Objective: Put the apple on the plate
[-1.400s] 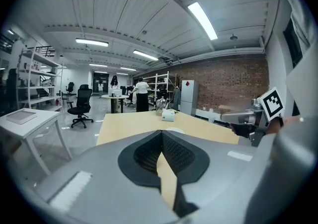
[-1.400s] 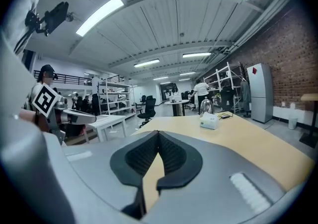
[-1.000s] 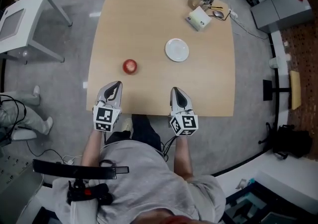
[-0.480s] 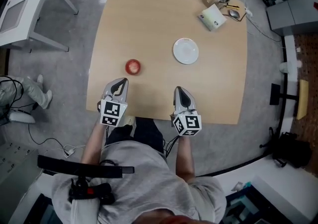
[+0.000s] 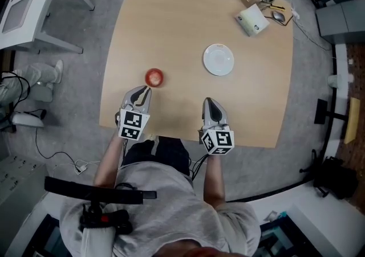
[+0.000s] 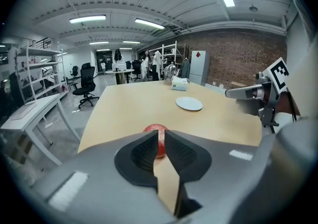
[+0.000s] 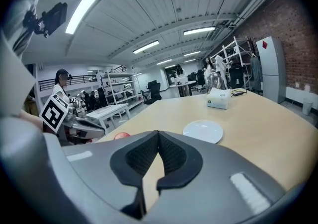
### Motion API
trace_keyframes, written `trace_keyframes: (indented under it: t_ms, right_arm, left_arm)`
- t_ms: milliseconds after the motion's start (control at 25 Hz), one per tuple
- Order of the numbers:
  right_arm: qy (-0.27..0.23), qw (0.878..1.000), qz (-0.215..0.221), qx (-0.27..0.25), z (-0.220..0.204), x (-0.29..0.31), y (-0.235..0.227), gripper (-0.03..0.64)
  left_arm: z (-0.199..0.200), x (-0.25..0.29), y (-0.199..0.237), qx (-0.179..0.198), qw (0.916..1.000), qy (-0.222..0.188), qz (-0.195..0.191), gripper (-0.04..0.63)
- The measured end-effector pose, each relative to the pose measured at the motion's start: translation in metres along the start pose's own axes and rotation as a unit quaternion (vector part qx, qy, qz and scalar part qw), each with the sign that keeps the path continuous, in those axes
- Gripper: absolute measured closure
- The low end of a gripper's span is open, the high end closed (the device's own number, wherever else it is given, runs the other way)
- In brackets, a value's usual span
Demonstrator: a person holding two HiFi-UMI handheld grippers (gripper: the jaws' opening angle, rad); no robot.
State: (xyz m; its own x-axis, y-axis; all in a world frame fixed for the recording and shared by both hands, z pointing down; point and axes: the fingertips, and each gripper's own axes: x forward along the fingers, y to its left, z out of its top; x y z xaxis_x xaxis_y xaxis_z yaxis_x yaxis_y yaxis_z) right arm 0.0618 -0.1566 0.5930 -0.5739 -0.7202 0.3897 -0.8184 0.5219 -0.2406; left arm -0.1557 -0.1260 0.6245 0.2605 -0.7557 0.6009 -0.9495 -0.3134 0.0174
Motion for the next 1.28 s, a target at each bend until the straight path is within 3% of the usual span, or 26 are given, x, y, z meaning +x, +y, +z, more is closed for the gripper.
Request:
trace_keyframes:
  t_ms: [760, 1280]
  right_arm:
    - [0.014, 1.0, -0.001, 0.022, -0.01, 0.014, -0.022, 0.611]
    - [0.022, 0.999, -0.003, 0.029, -0.013, 0.031, -0.029, 0.611]
  left_arm:
    - [-0.01, 0.045, 0.006, -0.019, 0.9996, 0.018, -0.008, 0.263]
    - [-0.021, 0.07, 0.009, -0.003, 0.9989, 0.045, -0.011, 0.222]
